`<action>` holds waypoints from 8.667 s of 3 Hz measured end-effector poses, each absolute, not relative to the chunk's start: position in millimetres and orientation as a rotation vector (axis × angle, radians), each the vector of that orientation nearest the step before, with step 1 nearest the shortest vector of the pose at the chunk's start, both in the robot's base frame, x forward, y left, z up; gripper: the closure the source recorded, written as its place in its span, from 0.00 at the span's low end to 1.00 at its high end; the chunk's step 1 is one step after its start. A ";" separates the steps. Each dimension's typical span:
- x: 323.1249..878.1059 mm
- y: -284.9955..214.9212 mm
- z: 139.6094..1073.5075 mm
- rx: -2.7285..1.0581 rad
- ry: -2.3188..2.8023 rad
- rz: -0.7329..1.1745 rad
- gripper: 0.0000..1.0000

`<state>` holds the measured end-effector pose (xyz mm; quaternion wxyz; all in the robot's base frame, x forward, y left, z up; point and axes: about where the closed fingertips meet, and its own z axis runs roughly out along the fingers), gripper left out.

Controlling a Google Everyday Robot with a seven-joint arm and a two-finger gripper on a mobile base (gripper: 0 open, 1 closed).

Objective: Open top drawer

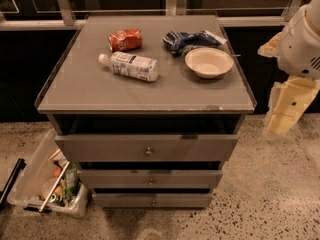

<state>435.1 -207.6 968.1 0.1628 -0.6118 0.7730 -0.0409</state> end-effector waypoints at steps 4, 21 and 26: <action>414.5 -172.0 889.1 -1.865 2.005 -0.094 0.00; 524.2 -149.9 646.6 -1.745 1.902 0.270 0.65; 511.6 -155.6 655.1 -1.749 1.904 0.271 0.36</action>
Offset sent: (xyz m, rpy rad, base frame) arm -0.0240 0.0454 -0.0891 0.0199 -0.0683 0.1944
